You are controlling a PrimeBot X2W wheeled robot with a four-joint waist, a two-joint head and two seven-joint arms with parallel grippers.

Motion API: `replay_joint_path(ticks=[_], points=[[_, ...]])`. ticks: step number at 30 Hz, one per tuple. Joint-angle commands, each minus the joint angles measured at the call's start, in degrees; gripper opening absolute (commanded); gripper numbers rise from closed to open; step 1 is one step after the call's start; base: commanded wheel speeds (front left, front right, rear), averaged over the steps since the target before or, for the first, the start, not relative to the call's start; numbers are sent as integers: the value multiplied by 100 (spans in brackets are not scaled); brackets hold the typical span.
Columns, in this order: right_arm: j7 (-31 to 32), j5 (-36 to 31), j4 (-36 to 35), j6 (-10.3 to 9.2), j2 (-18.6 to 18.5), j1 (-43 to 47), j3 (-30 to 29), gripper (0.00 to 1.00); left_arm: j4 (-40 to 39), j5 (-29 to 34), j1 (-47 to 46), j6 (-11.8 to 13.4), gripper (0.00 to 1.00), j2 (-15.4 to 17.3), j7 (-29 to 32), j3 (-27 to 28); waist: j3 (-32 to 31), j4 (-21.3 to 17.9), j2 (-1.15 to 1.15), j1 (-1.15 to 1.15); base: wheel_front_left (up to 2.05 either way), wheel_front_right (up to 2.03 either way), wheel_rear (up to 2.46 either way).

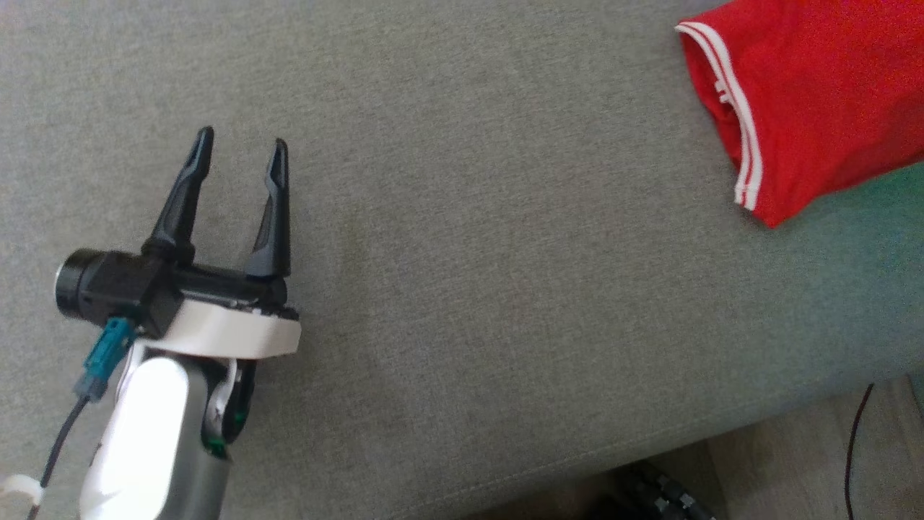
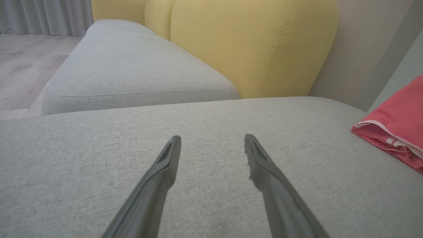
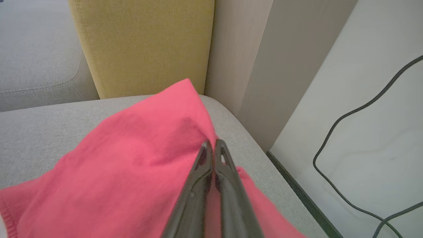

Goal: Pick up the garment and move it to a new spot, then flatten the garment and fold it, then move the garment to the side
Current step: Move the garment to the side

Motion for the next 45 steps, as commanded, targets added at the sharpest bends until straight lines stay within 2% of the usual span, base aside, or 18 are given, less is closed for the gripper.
replay_joint_path(ticks=[1, 15, 16, 18, 19, 25, 32, 37, 45], points=[[11, -51, -167, 37, -113, -146, -5, 0, -187, 51, -173, -16, 100, 122, -29, 137, 78, 48, 0, 0, 0, 0, 0], [141, -647, 704, 37, 93, -358, -352, 0, -132, -8, -297, -18, 100, 129, -31, 140, 286, 151, 0, 0, 0, 0, 0], [149, -711, 761, 37, 107, -391, -373, 17, -125, -13, -297, -19, 100, 127, -31, 136, 278, 148, 0, 0, 0, 0, 0], [200, -797, 865, 37, 173, -463, -457, 84, -107, -23, -298, -19, 100, 129, -31, 136, 236, 139, 0, 0, 0, 0, 0], [215, -852, 889, 37, 201, -487, -471, 100, -101, -28, -296, -18, 100, 130, -31, 138, 210, 136, 0, 0, 0, 0, 0], [137, -1072, 709, 37, 352, -390, -503, 100, -59, -49, -209, 7, 100, 91, -31, 142, -58, 153, 0, 0, 0, 0, 0], [-189, -1143, -533, 37, 768, 457, -165, 100, 33, -130, 131, 86, 100, -18, -31, 215, -634, 269, 0, 0, 0, 0, 0], [-362, -828, -1750, 37, 1232, 1463, 506, 100, 76, -199, 469, 177, 100, -41, -31, 364, -1071, 480, 0, 0, 0, 0, 0], [-573, -417, -2545, 37, 1488, 2396, 1430, 100, 161, -291, 928, 319, 100, -19, -31, 591, -1686, 921, 0, 0, 0, 0, 0]])
